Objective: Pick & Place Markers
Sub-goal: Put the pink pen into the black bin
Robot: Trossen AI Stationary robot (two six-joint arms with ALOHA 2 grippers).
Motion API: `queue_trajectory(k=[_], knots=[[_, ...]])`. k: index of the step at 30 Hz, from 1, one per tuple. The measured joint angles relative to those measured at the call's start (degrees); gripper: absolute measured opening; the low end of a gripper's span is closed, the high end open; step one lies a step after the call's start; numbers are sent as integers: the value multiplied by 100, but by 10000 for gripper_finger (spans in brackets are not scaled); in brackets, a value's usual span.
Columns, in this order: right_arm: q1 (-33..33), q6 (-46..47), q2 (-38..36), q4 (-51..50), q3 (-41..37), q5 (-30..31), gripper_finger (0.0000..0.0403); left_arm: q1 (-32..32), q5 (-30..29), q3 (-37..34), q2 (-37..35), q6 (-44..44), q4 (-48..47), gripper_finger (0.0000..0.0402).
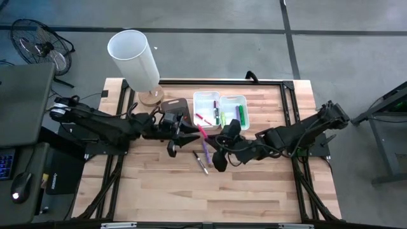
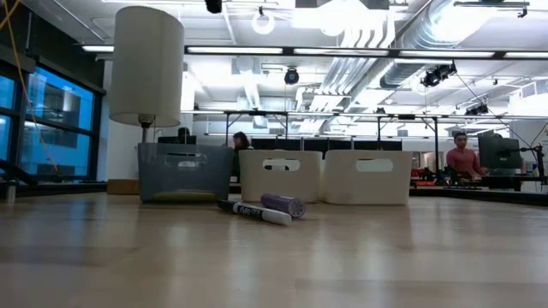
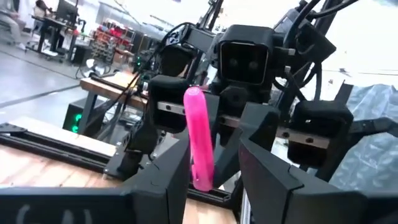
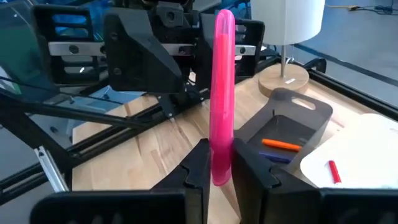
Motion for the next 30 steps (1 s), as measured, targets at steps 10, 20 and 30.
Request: queue_trajectory(k=[10,20,30], knots=[[-3,-329,0,158,0,-117,40,1,-439,79,10,-27,-22,136],[-192,-430,0,223,0,-489,40,5,-485,80,10,-27,-9,136],[-267,-468,0,243,0,-557,45,77,-475,81,10,-29,-40,117]])
